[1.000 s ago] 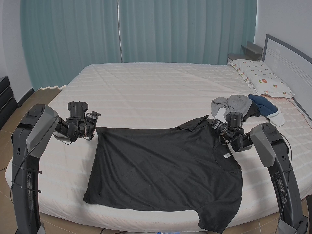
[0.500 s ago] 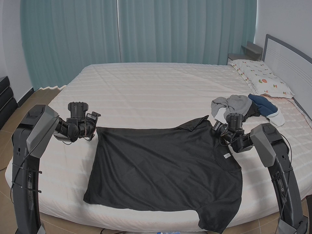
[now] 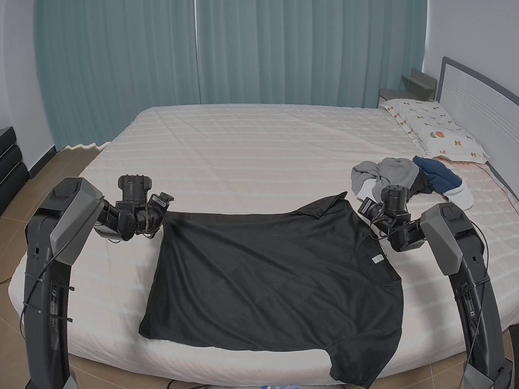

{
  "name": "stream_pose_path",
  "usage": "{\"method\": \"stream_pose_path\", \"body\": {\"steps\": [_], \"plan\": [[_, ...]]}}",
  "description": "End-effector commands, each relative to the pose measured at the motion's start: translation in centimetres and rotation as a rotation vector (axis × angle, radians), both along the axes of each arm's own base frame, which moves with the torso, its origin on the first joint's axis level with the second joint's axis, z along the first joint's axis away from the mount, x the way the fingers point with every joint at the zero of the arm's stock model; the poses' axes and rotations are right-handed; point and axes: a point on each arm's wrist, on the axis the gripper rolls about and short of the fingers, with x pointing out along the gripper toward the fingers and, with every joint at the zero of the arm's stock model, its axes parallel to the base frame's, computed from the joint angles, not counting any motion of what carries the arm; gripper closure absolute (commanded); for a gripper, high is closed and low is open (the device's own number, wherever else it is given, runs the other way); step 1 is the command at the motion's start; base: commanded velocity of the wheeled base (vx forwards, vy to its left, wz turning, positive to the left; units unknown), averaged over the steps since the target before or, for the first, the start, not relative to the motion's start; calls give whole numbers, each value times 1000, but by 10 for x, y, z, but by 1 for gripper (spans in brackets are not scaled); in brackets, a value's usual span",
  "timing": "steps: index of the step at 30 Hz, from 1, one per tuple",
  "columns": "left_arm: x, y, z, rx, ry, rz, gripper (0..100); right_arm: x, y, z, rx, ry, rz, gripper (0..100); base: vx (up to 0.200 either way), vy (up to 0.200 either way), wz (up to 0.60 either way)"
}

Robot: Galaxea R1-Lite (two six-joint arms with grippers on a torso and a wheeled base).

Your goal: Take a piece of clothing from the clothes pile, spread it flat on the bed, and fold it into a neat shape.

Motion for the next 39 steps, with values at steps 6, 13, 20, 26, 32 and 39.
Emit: {"method": "stream_pose_path", "body": {"steps": [6, 13, 20, 26, 32, 39], "plan": [[1, 0, -7, 45, 7, -22, 0, -9, 10, 7, -2, 41, 36, 0, 0, 0, 0], [13, 0, -19, 88, -4, 5, 0, -21, 8, 12, 19, 86, 107, 0, 0, 0, 0], [19, 0, -25, 111, -10, 31, 0, -21, 6, 5, 28, 102, 128, 0, 0, 0, 0], [21, 0, -28, 114, -12, 35, 0, -21, 8, 1, 31, 130, 144, 0, 0, 0, 0], [22, 0, -32, 115, -10, 34, 0, -18, 11, -12, 28, 150, 147, 100, 0, 0, 0], [27, 0, -35, 115, -21, 36, 0, -17, 6, -9, 28, 140, 130, 100, 0, 0, 0]]}}
